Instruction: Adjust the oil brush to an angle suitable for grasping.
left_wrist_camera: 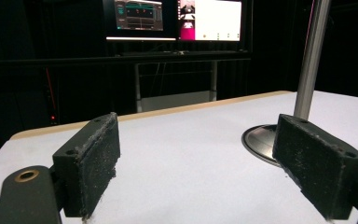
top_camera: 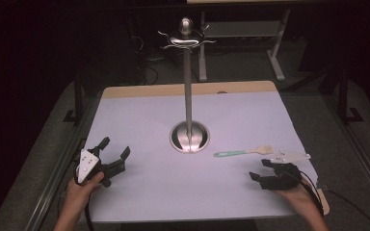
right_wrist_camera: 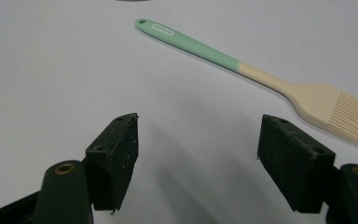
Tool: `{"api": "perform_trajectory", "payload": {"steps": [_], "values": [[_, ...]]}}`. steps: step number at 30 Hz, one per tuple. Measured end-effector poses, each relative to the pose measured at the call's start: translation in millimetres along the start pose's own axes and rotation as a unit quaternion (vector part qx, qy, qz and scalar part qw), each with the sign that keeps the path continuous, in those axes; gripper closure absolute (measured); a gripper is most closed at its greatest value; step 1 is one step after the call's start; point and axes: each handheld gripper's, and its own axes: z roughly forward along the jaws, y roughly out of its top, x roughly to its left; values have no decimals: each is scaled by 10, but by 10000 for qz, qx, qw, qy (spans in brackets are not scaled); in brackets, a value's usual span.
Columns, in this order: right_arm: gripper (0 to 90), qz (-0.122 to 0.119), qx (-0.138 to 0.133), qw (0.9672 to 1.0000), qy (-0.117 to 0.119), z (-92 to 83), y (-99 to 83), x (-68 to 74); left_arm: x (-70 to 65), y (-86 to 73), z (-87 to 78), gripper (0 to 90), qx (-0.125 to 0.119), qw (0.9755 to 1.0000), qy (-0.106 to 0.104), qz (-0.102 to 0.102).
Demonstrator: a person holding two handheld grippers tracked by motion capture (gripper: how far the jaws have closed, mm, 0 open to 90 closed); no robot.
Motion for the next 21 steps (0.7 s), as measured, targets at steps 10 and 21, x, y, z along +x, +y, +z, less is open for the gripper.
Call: {"api": "perform_trajectory", "payload": {"steps": [10, 21], "values": [[285, 39, -57, 10000, -50, -34, 12, -26, -5, 1, -3, 145, -2, 10000, 6, 16], [286, 74, -115, 9999, -30, -11, 95, -101, -2, 0, -3, 145, -8, 10000, 2, 14]]}}
